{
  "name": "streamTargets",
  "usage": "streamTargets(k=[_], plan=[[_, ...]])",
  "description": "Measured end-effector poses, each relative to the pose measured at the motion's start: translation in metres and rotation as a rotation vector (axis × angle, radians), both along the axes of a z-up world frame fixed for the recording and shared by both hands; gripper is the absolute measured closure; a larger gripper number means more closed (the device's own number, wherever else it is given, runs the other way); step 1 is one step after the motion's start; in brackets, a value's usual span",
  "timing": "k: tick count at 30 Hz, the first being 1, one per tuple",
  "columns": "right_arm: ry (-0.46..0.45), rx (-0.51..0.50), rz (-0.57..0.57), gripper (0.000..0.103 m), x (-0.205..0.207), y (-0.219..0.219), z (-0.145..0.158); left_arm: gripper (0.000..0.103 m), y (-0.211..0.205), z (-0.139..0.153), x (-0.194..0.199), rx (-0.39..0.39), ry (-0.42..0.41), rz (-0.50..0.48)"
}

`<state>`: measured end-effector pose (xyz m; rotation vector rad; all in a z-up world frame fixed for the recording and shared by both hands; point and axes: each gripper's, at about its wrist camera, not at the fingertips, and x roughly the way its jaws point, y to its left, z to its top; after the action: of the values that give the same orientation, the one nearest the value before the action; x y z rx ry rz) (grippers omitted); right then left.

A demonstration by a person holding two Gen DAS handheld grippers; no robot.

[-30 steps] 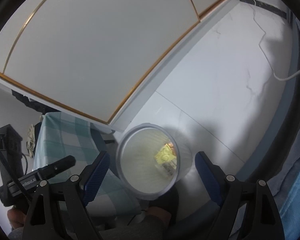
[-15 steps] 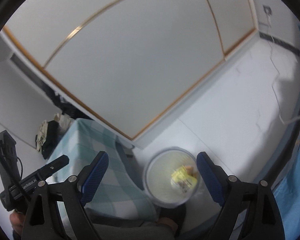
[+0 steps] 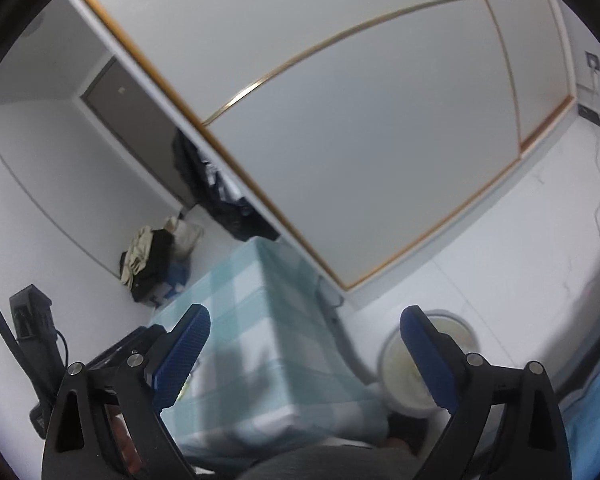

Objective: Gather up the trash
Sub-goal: 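Move both open tools back over the table toward the white tissues, then lower the right tool onto a crumpled white tissue and close on it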

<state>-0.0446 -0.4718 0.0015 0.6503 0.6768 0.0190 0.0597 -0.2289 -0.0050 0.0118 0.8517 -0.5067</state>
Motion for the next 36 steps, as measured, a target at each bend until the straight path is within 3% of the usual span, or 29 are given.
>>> streamTargets(k=[12, 17, 24, 30, 36], plan=[[-0.044, -0.060, 0.141, 0.006, 0.034, 0.087, 0.019, 0.032, 0.086, 0.013, 0.001, -0.041, -0.044, 0.155], [-0.047, -0.064, 0.189, 0.006, 0.047, 0.111, 0.018, 0.031, 0.112, 0.016, -0.002, -0.006, -0.090, 0.207], [0.061, -0.120, 0.365, 0.006, 0.092, 0.172, 0.005, 0.024, 0.164, 0.008, 0.007, -0.002, -0.134, 0.297], [0.081, -0.162, 0.439, 0.006, 0.128, 0.217, -0.013, 0.024, 0.218, -0.022, 0.025, -0.034, -0.048, 0.426], [0.142, -0.177, 0.534, 0.006, 0.159, 0.261, -0.036, 0.024, 0.262, -0.033, 0.033, -0.064, -0.026, 0.504]])
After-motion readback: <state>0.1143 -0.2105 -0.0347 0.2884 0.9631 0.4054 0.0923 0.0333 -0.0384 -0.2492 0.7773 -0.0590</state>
